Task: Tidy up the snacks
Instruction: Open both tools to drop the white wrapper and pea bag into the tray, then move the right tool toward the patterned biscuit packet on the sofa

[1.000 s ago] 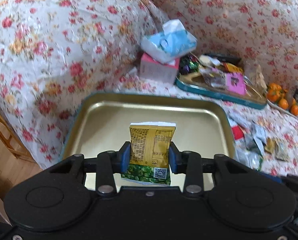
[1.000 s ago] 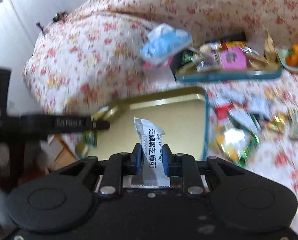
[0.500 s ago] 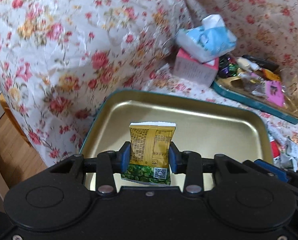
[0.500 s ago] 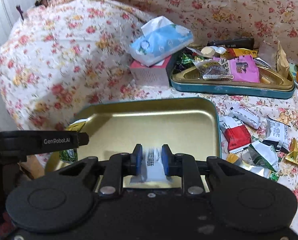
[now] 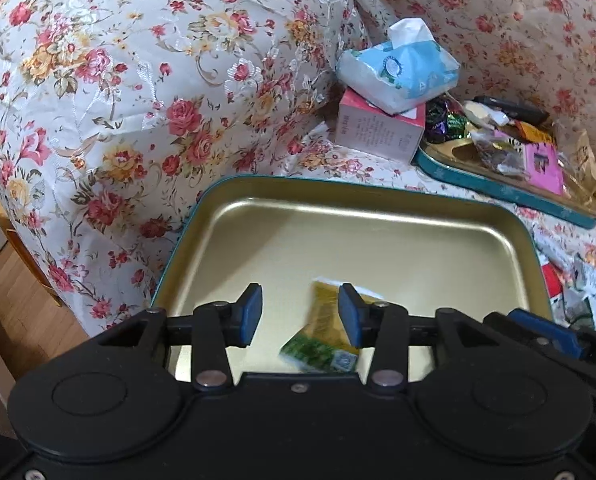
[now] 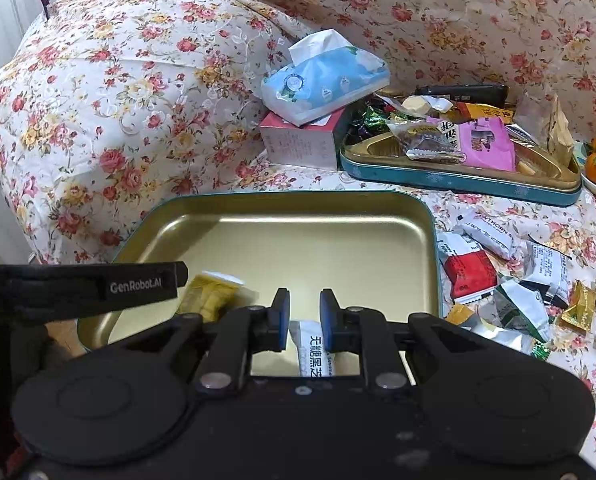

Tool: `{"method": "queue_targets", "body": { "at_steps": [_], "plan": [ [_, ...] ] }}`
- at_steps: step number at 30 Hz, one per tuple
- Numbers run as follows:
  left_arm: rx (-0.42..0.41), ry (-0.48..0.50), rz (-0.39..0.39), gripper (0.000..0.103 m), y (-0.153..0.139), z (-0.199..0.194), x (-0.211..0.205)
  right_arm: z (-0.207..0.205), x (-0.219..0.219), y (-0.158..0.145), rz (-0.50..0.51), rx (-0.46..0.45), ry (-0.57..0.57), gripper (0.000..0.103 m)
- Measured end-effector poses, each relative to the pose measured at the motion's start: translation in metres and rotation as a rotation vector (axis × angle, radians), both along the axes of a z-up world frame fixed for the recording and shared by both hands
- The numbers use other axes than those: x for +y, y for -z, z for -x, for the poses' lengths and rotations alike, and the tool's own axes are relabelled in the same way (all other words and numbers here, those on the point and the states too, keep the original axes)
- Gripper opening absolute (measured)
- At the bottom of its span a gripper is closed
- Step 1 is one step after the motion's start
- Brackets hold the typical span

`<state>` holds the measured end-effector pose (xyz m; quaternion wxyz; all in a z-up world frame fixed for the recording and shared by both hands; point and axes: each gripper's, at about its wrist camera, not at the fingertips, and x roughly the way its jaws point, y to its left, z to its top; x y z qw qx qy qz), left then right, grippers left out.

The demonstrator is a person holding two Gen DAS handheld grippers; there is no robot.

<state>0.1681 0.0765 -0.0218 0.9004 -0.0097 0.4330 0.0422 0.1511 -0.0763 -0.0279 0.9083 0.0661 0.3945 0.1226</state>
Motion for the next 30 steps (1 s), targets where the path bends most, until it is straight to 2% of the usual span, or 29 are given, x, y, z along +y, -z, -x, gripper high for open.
{"method": "queue_targets", "body": {
  "at_steps": [6, 8, 12, 14, 22, 26, 30],
  "plan": [
    [-0.020, -0.010, 0.015, 0.052, -0.006, 0.010, -0.002, 0.006, -0.005, -0.006, -0.014, -0.019, 0.005, 0.022],
    [-0.031, -0.012, 0.016, 0.052, -0.010, 0.014, -0.004, 0.009, -0.007, -0.010, -0.009, -0.033, 0.013, 0.029],
    [-0.059, -0.010, 0.006, 0.052, -0.018, 0.026, -0.010, 0.017, -0.012, -0.017, -0.001, -0.072, 0.045, 0.036],
    [-0.079, -0.008, -0.002, 0.052, -0.022, 0.032, -0.014, 0.023, -0.016, -0.021, 0.004, -0.096, 0.071, 0.046],
    [-0.171, 0.006, -0.065, 0.052, -0.041, 0.062, -0.035, 0.054, -0.029, -0.036, 0.101, -0.206, 0.190, 0.058],
    [-0.200, 0.030, -0.080, 0.052, -0.048, 0.074, -0.046, 0.071, -0.041, -0.041, 0.108, -0.247, 0.269, 0.068],
    [-0.202, 0.072, -0.061, 0.052, -0.051, 0.084, -0.057, 0.083, -0.056, -0.042, 0.094, -0.248, 0.317, 0.070]
  ]
}}
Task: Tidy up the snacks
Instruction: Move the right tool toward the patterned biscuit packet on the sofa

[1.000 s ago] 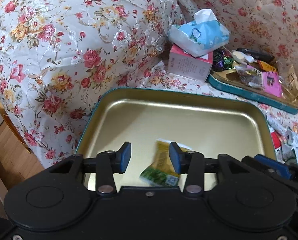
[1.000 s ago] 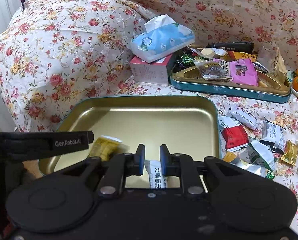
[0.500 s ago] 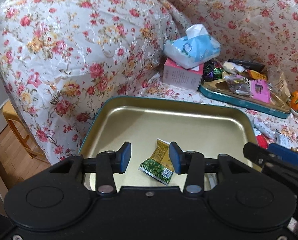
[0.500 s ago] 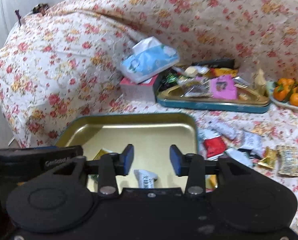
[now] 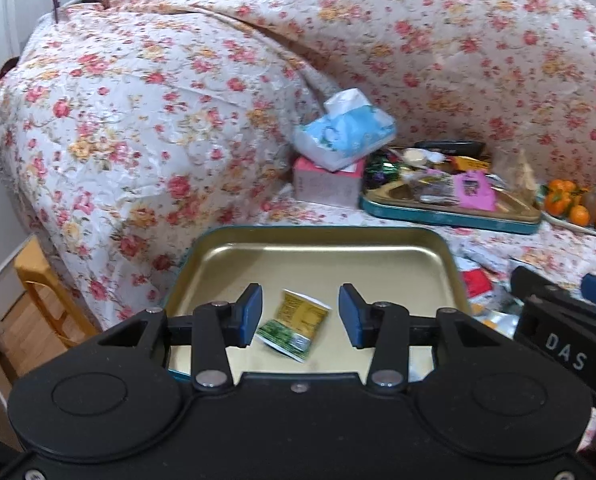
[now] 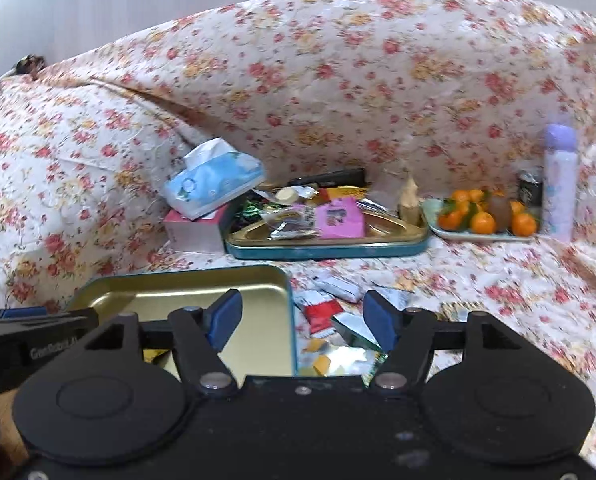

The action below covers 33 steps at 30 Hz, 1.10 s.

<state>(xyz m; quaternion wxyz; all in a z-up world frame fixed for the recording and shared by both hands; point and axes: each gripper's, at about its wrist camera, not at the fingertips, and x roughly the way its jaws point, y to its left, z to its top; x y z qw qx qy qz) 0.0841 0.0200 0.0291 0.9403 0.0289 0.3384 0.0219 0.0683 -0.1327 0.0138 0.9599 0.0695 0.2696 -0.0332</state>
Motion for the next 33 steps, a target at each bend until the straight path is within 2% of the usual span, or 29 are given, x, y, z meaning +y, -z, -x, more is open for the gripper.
{"method": "queue_targets", "body": {
  "at_steps": [5, 12, 22, 27, 33],
  "plan": [
    [0.008, 0.048, 0.040, 0.052, 0.000, 0.011, -0.014, 0.014, -0.019, 0.006, 0.015, 0.023, 0.055, 0.073],
    [0.068, 0.159, 0.100, 0.052, 0.011, 0.026, -0.038, 0.028, -0.057, 0.024, -0.059, 0.117, 0.134, 0.072],
    [0.191, 0.376, 0.082, 0.052, 0.057, 0.056, -0.088, 0.066, -0.118, 0.060, -0.159, 0.173, 0.216, 0.071],
    [0.199, 0.434, 0.025, 0.052, 0.078, 0.068, -0.111, 0.085, -0.135, 0.076, -0.170, 0.180, 0.234, 0.071],
    [0.188, 0.469, 0.022, 0.052, 0.092, 0.076, -0.123, 0.100, -0.145, 0.086, -0.191, 0.159, 0.271, 0.071]
  ]
}}
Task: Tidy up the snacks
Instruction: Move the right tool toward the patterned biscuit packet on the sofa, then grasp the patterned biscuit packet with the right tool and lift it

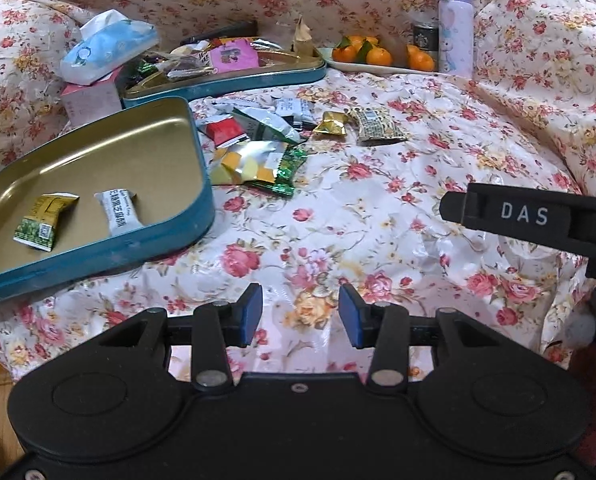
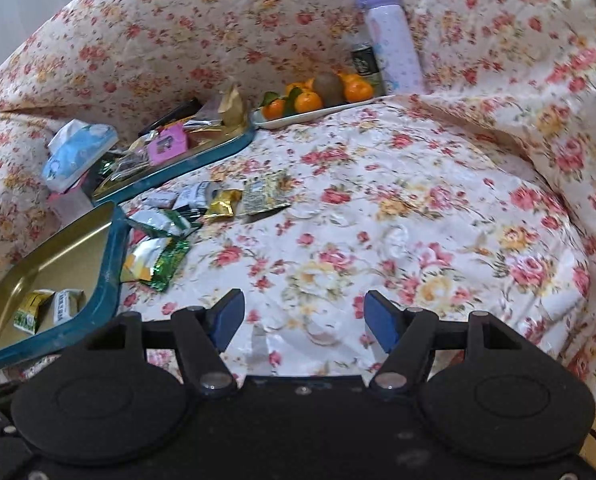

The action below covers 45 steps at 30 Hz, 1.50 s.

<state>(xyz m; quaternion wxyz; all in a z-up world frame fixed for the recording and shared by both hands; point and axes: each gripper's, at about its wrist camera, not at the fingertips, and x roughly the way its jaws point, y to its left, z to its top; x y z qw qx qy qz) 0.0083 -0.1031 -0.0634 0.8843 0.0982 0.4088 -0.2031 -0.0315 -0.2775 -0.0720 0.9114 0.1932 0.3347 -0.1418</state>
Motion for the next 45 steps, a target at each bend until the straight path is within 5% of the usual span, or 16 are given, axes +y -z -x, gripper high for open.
{"method": "queue_targets", "body": {
  "at_steps": [7, 16, 27, 31, 35, 41, 45],
  "plan": [
    [0.043, -0.015, 0.018, 0.052, 0.017, -0.006, 0.000, -0.018, -0.013, -0.002, -0.017, -0.001, -0.014, 0.071],
    [0.025, -0.010, -0.007, 0.053, 0.024, -0.005, -0.001, -0.097, -0.013, -0.019, 0.091, -0.006, -0.102, 0.071],
    [0.027, 0.000, -0.013, 0.053, 0.025, -0.006, -0.003, -0.174, -0.005, 0.008, 0.154, 0.078, -0.168, 0.068],
    [0.033, -0.002, -0.005, 0.053, 0.026, -0.007, -0.003, -0.178, 0.000, 0.018, 0.220, 0.090, -0.180, 0.060],
    [0.055, -0.008, 0.031, 0.052, 0.021, -0.013, 0.000, -0.169, 0.001, 0.022, 0.291, 0.062, -0.192, 0.041],
    [0.058, -0.021, 0.071, 0.052, 0.004, -0.032, -0.004, -0.162, -0.024, 0.026, 0.301, 0.020, -0.127, 0.039],
    [0.007, -0.024, 0.081, 0.052, -0.011, -0.044, -0.012, -0.160, -0.045, 0.026, 0.217, -0.029, -0.092, 0.036]
  ]
}}
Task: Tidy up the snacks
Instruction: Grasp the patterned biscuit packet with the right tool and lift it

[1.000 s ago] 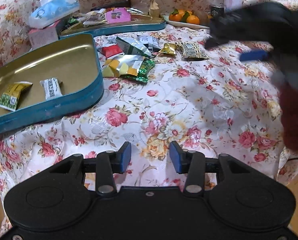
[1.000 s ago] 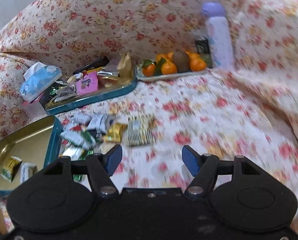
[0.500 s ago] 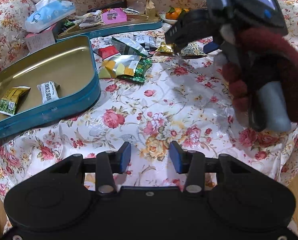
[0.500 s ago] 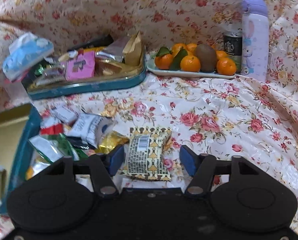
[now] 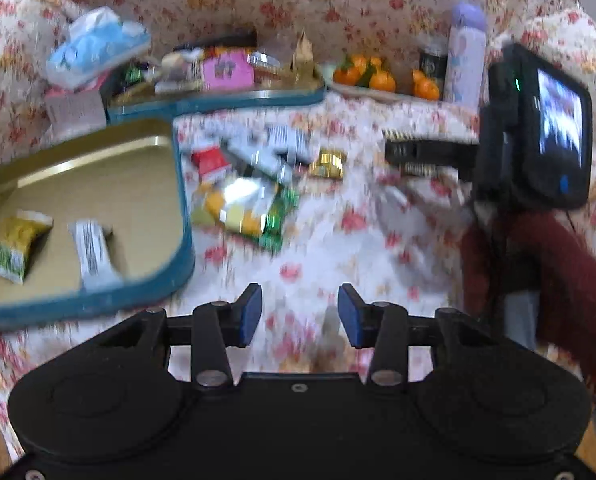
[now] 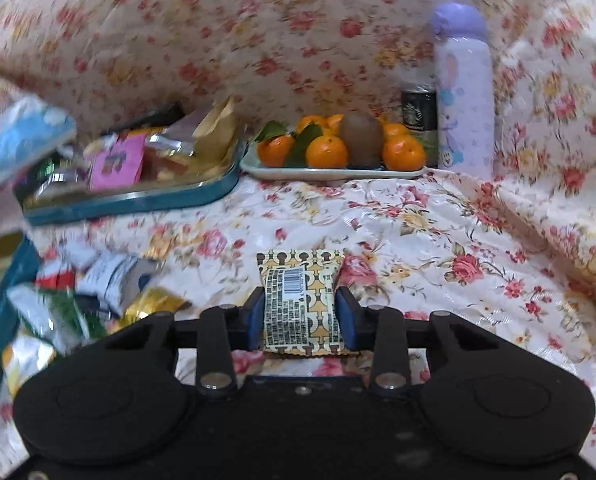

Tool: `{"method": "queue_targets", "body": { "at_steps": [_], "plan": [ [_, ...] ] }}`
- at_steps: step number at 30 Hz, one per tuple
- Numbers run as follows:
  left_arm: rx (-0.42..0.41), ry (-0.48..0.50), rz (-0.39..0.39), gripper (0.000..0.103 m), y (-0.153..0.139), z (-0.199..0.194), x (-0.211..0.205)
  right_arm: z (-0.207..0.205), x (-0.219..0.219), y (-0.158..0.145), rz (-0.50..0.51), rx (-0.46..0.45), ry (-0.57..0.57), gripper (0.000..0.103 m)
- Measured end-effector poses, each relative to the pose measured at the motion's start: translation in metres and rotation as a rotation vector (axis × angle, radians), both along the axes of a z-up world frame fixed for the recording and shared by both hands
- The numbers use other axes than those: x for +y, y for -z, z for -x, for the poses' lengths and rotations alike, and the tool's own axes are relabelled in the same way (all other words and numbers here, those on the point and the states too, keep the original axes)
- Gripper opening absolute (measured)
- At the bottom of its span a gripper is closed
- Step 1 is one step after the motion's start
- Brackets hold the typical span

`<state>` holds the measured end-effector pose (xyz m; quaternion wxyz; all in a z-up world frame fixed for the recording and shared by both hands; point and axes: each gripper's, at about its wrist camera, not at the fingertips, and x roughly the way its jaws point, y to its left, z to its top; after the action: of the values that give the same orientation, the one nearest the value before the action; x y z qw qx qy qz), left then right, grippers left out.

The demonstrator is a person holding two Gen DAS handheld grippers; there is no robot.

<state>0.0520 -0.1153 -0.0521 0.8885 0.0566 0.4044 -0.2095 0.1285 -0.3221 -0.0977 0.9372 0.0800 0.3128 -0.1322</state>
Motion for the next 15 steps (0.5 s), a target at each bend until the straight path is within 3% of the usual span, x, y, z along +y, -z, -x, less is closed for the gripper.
{"method": "queue_targets", "body": {
  "at_steps": [8, 15],
  "plan": [
    [-0.083, -0.001, -0.004, 0.052, -0.018, -0.030, -0.023, 0.004, -0.028, 0.004, -0.186, -0.085, 0.031, 0.035],
    [-0.105, 0.026, -0.029, 0.052, -0.023, -0.062, -0.044, 0.004, -0.031, 0.006, -0.216, -0.100, 0.034, 0.035]
  ]
}}
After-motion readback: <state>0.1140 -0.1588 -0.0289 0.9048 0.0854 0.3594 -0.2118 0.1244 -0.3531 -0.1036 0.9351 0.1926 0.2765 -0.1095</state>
